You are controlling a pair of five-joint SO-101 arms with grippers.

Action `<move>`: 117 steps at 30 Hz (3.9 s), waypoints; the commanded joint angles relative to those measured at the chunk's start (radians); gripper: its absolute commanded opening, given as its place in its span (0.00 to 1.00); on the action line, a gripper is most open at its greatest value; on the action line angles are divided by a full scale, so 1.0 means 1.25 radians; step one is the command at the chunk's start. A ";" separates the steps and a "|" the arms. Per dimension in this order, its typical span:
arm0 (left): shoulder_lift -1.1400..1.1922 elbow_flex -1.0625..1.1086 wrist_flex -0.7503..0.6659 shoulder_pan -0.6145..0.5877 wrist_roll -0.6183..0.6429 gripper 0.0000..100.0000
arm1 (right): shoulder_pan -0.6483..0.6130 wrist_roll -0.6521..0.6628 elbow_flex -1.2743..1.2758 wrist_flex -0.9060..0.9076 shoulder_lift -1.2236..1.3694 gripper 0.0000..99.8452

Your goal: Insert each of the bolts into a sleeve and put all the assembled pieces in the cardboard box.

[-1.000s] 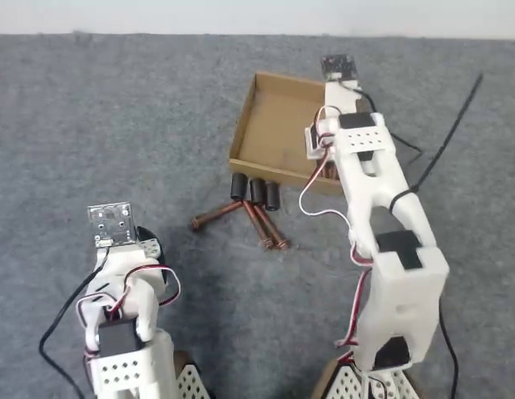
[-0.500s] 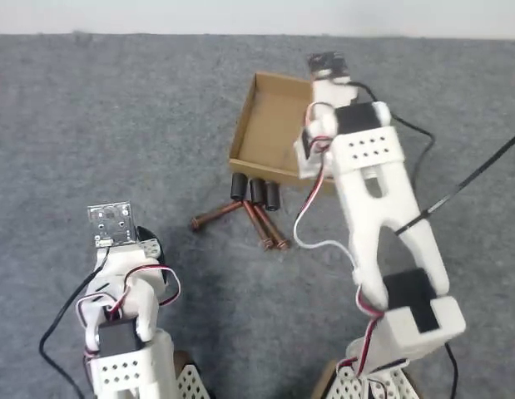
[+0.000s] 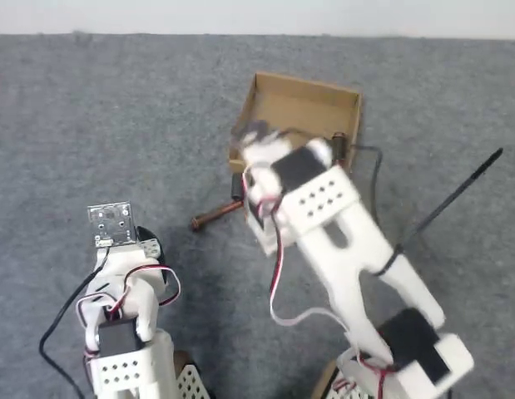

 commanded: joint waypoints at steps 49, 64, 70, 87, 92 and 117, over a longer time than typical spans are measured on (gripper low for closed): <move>-0.016 -0.010 -0.021 -0.004 -0.009 0.01 | 0.128 -0.007 0.086 -0.780 0.402 0.08; -0.016 -0.010 -0.021 -0.004 -0.009 0.01 | 0.123 -0.001 0.041 -0.628 0.403 0.15; -0.016 -0.010 -0.021 -0.004 -0.009 0.01 | 0.129 -0.001 0.042 -0.635 0.404 0.10; -0.016 -0.010 -0.021 -0.004 -0.009 0.01 | 0.129 -0.001 0.027 -0.524 0.334 0.01; -0.016 -0.010 -0.022 -0.004 -0.009 0.01 | 0.136 -0.001 0.029 -0.387 0.234 0.01; -0.016 -0.010 -0.022 -0.002 -0.009 0.01 | 0.350 0.038 0.389 -0.373 -0.036 0.01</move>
